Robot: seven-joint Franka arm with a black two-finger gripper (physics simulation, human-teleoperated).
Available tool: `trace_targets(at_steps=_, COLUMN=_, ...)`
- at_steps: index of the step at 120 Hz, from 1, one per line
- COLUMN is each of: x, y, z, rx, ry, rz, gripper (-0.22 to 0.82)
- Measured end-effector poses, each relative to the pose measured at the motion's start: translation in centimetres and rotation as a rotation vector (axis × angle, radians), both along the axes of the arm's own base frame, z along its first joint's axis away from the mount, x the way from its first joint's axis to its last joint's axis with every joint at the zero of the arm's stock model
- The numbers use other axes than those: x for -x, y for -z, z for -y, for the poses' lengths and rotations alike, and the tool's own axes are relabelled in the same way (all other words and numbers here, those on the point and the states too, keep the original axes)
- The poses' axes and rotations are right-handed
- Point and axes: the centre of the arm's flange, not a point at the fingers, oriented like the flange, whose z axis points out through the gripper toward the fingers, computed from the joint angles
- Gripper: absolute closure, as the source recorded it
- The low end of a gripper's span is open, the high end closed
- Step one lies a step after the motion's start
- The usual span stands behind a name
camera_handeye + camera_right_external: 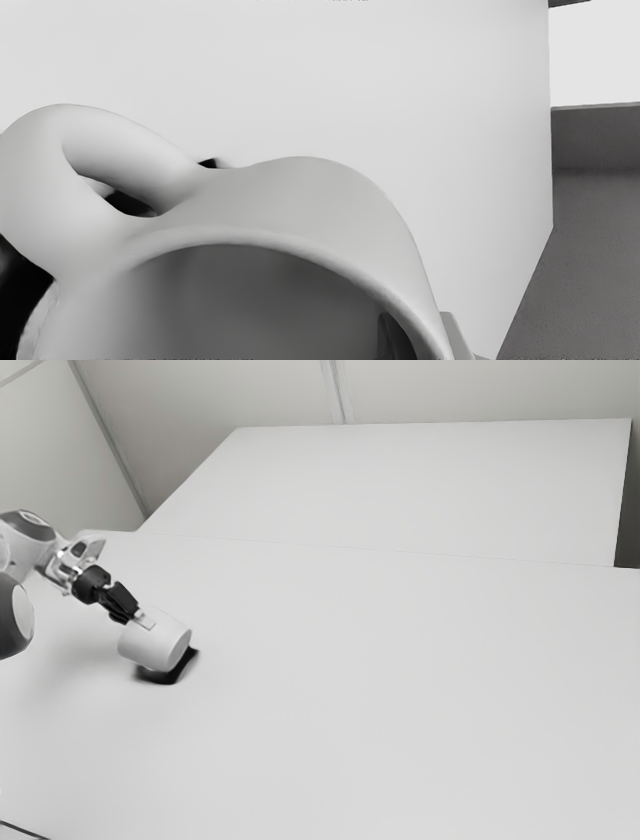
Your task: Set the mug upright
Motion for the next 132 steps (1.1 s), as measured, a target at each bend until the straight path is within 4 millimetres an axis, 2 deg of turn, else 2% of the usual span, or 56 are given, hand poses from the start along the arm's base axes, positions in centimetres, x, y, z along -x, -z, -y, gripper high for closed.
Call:
trace_targets(at_steps=25, x=-0.6, y=-1.5, z=2.6, rx=-0.051, ry=0.003, rz=-0.022, gripper=0.78)
trace_targets(at_steps=38, x=-1.7, y=-3.1, z=5.2, rx=-0.139, ry=0.001, rz=-0.03, gripper=0.78)
trace_targets(at_steps=57, x=-3.0, y=-3.3, z=8.1, rx=-0.281, ry=-0.046, rz=-0.058, gripper=0.79)
trace_targets(at_steps=81, x=-4.5, y=-5.4, z=12.8, rx=-0.46, ry=-0.102, rz=-0.084, gripper=0.79)
trace_targets(at_steps=115, x=-4.1, y=-5.3, z=17.9, rx=-0.64, ry=-0.23, rz=-0.169, gripper=0.78)
trace_targets(at_steps=132, x=-4.3, y=-5.4, z=18.6, rx=-0.748, ry=-0.289, rz=-0.206, gripper=0.78)
